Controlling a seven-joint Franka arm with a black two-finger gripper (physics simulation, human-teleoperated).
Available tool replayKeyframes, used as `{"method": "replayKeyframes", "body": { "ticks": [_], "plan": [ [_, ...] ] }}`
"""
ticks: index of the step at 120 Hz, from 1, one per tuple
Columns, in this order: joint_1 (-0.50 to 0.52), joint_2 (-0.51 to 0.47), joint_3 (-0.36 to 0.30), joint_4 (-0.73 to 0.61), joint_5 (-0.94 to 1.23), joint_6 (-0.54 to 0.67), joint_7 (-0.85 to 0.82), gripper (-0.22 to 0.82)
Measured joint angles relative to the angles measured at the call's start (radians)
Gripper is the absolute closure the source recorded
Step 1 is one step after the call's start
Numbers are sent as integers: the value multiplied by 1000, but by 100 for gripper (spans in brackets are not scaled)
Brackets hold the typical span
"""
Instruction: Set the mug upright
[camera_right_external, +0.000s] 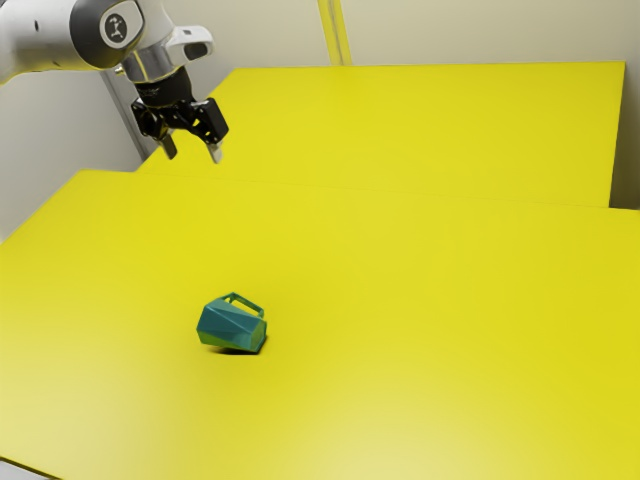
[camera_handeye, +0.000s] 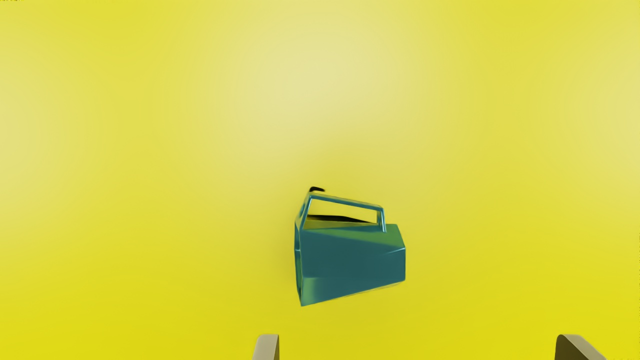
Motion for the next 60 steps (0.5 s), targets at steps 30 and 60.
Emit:
{"method": "replayKeyframes", "body": {
  "ticks": [30, 60],
  "plan": [
    [-16, -14, 2, -39, -4, -23, 2, 0],
    [46, -84, 7, -202, -168, -27, 55, 0]
  ]
}}
